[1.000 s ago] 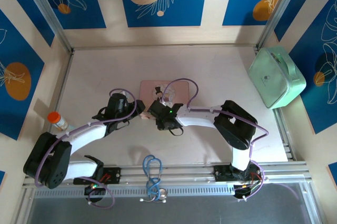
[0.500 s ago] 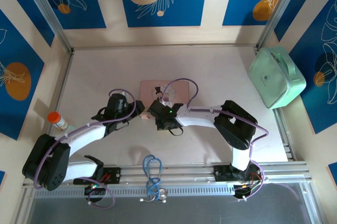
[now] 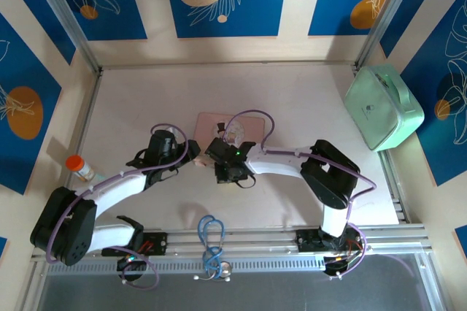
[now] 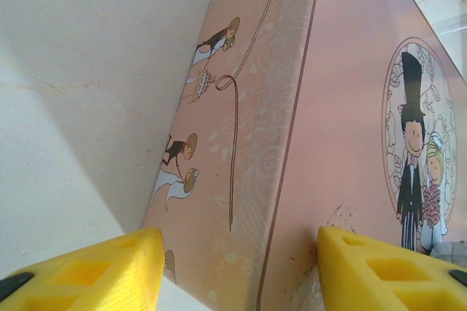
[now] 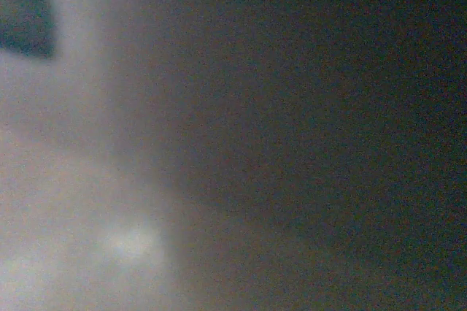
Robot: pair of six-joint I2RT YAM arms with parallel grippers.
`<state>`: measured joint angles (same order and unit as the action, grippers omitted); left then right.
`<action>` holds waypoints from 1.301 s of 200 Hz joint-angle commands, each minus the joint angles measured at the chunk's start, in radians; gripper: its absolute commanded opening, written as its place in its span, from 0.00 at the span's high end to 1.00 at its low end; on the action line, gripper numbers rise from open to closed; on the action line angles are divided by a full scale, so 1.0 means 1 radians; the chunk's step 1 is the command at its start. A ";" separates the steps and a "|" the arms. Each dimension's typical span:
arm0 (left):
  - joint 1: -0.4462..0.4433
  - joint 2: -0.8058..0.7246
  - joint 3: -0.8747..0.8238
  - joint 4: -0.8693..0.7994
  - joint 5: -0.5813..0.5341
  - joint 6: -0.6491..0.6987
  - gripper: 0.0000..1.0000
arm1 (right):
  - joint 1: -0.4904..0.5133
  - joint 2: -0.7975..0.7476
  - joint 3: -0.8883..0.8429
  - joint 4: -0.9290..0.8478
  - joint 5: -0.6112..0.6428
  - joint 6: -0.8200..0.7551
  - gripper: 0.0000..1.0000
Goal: Unlock the padlock with the key
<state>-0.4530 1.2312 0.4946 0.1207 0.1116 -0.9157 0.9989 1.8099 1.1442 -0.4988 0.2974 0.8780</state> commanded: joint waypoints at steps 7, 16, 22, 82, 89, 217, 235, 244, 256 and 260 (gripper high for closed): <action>0.004 -0.004 -0.005 -0.104 -0.013 0.018 0.43 | -0.044 -0.075 -0.016 -0.049 -0.188 -0.050 1.00; 0.003 -0.007 -0.008 -0.104 -0.013 0.017 0.43 | -0.067 -0.093 -0.034 -0.038 -0.244 -0.064 1.00; 0.004 -0.009 -0.010 -0.105 -0.013 0.016 0.43 | -0.080 -0.104 -0.046 -0.028 -0.280 -0.075 1.00; 0.004 -0.010 -0.008 -0.110 -0.009 0.018 0.43 | -0.204 -0.110 -0.071 -0.010 -0.549 -0.180 1.00; 0.004 -0.009 -0.007 -0.115 -0.010 0.020 0.43 | -0.219 -0.106 -0.070 -0.007 -0.571 -0.181 1.00; 0.004 -0.008 -0.004 -0.136 -0.012 0.028 0.45 | -0.321 -0.017 0.013 -0.058 -0.781 -0.335 1.00; 0.004 -0.019 -0.004 -0.149 -0.015 0.029 0.45 | -0.319 -0.012 0.010 -0.057 -0.789 -0.330 1.00; 0.004 -0.026 -0.003 -0.151 -0.016 0.030 0.45 | -0.318 -0.011 -0.003 -0.044 -0.800 -0.319 1.00; 0.004 -0.033 -0.002 -0.152 -0.016 0.028 0.45 | -0.315 -0.006 -0.019 -0.029 -0.815 -0.307 1.00; 0.004 -0.035 -0.002 -0.153 -0.016 0.028 0.45 | -0.313 -0.003 -0.023 -0.027 -0.815 -0.304 1.00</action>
<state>-0.4534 1.2102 0.4965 0.0856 0.1104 -0.9089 0.6884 1.7699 1.1370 -0.5426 -0.4530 0.5602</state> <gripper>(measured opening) 0.555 0.093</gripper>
